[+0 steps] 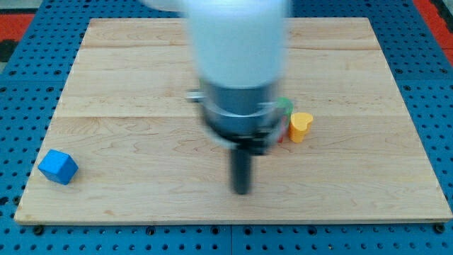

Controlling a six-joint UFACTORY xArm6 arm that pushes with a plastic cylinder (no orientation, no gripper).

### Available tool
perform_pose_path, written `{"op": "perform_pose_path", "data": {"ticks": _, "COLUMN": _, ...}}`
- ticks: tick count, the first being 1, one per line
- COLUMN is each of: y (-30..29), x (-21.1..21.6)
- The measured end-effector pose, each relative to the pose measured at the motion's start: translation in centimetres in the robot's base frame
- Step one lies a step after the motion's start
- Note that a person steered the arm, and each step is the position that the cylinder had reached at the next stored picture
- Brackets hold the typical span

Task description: Move the red star and hexagon towards the blue cube

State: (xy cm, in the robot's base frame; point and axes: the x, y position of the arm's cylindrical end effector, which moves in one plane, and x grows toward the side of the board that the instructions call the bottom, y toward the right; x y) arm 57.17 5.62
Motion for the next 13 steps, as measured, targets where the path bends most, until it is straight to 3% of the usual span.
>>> {"op": "perform_pose_path", "data": {"ticks": 1, "y": 11.1, "x": -2.1}}
{"op": "perform_pose_path", "data": {"ticks": 2, "y": 14.6, "x": -6.4}}
{"op": "perform_pose_path", "data": {"ticks": 3, "y": 12.3, "x": -10.9}}
{"op": "perform_pose_path", "data": {"ticks": 5, "y": -6.9, "x": -11.2}}
{"op": "perform_pose_path", "data": {"ticks": 6, "y": -9.9, "x": -11.0}}
{"op": "perform_pose_path", "data": {"ticks": 9, "y": -1.2, "x": -11.9}}
{"op": "perform_pose_path", "data": {"ticks": 12, "y": -11.3, "x": -7.0}}
{"op": "perform_pose_path", "data": {"ticks": 13, "y": -8.1, "x": -7.0}}
